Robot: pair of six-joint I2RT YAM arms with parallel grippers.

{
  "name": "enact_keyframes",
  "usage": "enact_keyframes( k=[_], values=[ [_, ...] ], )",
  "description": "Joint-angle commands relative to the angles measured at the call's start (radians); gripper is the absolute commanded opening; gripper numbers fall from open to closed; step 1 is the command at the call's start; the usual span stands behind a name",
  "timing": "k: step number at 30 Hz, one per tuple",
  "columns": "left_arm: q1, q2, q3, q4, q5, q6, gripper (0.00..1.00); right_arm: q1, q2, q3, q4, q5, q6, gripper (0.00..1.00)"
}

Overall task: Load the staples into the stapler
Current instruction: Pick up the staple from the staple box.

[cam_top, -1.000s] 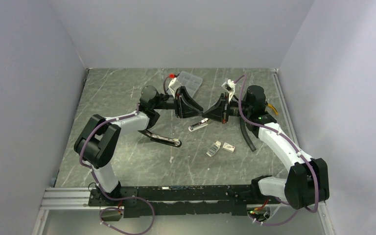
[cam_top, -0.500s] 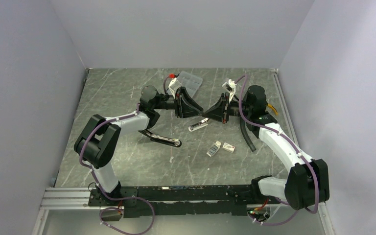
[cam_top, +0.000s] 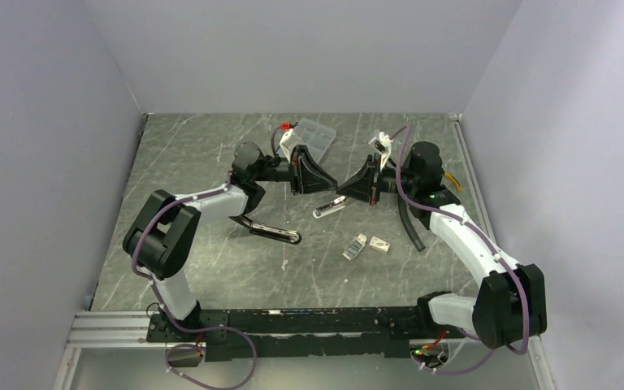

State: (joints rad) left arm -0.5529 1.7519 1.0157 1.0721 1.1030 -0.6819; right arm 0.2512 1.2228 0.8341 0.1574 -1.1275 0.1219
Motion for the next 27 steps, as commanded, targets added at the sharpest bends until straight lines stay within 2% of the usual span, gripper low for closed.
enact_keyframes(
  k=[1,11,21,25,27],
  values=[
    [-0.012,0.009,0.024,0.011,0.036,-0.015,0.12,-0.004,-0.029,-0.003,0.003,0.016,-0.038,0.0],
    [-0.012,-0.005,0.029,-0.058,0.024,0.021,0.03,-0.004,-0.043,0.023,-0.076,0.037,-0.1,0.29],
    [-0.011,-0.019,0.032,-0.106,0.013,0.041,0.03,-0.004,-0.081,0.065,-0.242,0.116,-0.23,0.49],
    [-0.012,-0.02,0.038,-0.105,0.007,0.027,0.03,-0.004,-0.077,0.052,-0.227,0.143,-0.211,0.63],
    [-0.013,-0.014,0.042,-0.103,0.003,0.021,0.03,-0.003,-0.069,0.039,-0.192,0.135,-0.186,0.65]
  ],
)
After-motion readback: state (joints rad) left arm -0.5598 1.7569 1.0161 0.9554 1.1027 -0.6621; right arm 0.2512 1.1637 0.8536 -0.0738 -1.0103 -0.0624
